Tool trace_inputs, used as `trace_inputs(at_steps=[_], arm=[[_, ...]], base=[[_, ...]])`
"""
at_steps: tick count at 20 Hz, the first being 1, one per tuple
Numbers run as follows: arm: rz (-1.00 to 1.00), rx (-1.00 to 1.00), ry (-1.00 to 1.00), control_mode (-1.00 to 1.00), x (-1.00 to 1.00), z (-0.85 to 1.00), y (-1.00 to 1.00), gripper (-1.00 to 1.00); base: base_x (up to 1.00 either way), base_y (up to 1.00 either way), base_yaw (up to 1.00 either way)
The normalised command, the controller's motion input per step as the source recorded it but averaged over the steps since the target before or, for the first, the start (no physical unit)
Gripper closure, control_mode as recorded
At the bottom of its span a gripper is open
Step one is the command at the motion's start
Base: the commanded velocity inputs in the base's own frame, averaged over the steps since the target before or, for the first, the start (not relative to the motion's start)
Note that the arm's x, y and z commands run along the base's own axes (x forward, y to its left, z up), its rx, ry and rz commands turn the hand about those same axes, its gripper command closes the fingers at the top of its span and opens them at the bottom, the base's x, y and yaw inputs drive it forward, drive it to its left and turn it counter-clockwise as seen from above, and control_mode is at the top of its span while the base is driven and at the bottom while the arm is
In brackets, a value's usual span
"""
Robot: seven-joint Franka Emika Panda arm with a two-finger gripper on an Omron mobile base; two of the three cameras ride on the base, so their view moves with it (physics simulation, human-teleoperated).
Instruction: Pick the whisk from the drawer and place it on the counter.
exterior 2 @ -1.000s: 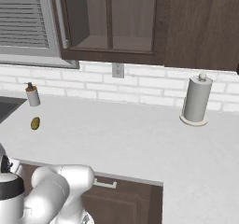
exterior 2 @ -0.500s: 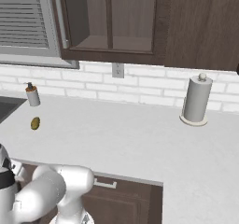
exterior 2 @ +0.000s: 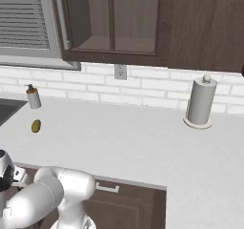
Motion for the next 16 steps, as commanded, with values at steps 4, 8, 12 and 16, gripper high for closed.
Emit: trace_inputs(at_steps=[4, 8, 12, 16], arm=[[0.00, 0.00, 0.01, -1.00, 0.16, -0.23, 0.00, -1.00], [0.00, -0.01, 0.02, -1.00, 0.13, -0.18, 0.03, -1.00], [0.00, -0.02, 0.02, -1.00, 0.09, -0.16, 0.06, -1.00], [0.00, -0.01, 0.02, -1.00, 0.02, -0.21, 0.02, -1.00]], base=[[0.00, 0.00, 0.00], [0.00, 0.00, 0.00], [0.00, 0.00, 0.00], [0.00, 0.00, 0.00]])
